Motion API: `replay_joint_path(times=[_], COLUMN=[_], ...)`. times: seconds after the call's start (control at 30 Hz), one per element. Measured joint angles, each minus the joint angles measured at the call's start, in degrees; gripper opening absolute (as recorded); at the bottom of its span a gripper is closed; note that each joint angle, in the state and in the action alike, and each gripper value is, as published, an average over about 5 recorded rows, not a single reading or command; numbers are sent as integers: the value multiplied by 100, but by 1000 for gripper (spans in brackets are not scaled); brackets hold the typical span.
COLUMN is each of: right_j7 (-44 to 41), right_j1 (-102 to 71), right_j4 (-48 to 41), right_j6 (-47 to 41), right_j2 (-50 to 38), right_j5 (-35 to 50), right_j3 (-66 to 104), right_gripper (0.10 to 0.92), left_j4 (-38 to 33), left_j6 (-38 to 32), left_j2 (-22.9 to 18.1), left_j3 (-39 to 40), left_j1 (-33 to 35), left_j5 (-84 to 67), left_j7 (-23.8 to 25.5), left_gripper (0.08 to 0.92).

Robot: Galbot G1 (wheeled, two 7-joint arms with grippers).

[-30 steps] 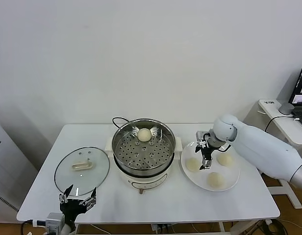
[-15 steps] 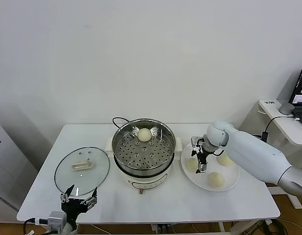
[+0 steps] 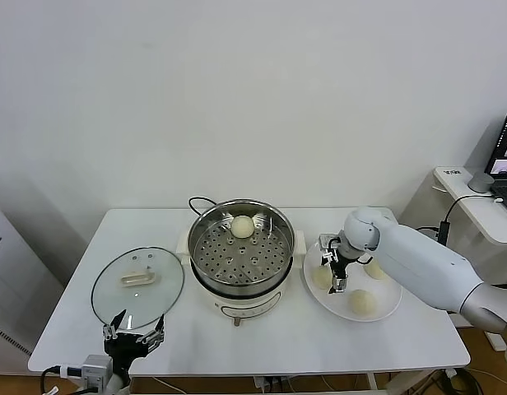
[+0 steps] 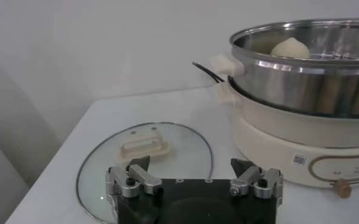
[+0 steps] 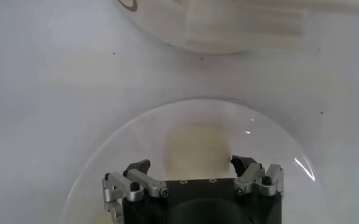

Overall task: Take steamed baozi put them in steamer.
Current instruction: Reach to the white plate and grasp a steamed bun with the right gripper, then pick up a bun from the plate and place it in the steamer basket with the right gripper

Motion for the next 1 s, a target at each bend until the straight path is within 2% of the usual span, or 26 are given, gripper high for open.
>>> replay_joint_path(times=[0.33,0.67,1.0], right_j7=[11,-139,-431], right_j1=[-19,265,1787], right_j4=[-35,86,466], right_j6=[2,-120,-545], right_j2=[3,-168,-497], right_j5=[1,305,1357], right_j3=[47,-52,-1136], right_gripper=[618,586,585], left_j4=[-1,-24,-112], left_j6=[-8,-20,-31], left_j2=[-12,-30,-27], left_j3=[25,93,145], left_j1=[1,-16,-64], left_j5=[27,108,176], left_j7=[-1,9,19], left_gripper=[823,823,823])
